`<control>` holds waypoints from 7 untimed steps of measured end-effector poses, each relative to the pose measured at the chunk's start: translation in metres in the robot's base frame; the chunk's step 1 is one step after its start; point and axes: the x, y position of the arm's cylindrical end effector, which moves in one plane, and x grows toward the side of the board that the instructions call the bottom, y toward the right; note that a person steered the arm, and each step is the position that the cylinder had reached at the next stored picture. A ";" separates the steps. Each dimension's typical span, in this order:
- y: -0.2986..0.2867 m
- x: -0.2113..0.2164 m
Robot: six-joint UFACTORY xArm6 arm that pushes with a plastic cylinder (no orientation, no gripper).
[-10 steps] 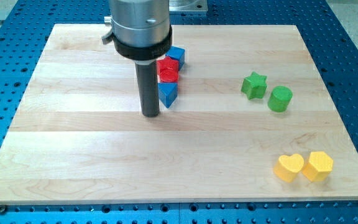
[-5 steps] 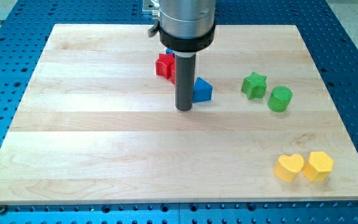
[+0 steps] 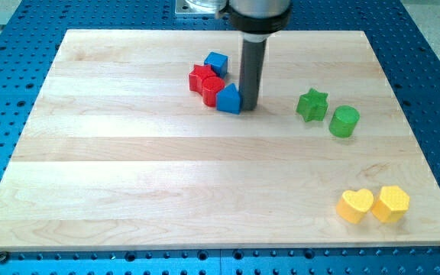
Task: Slide the blue triangle to the right of the blue cube
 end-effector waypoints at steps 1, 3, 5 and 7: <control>-0.003 0.044; -0.038 0.048; 0.004 0.012; -0.043 0.040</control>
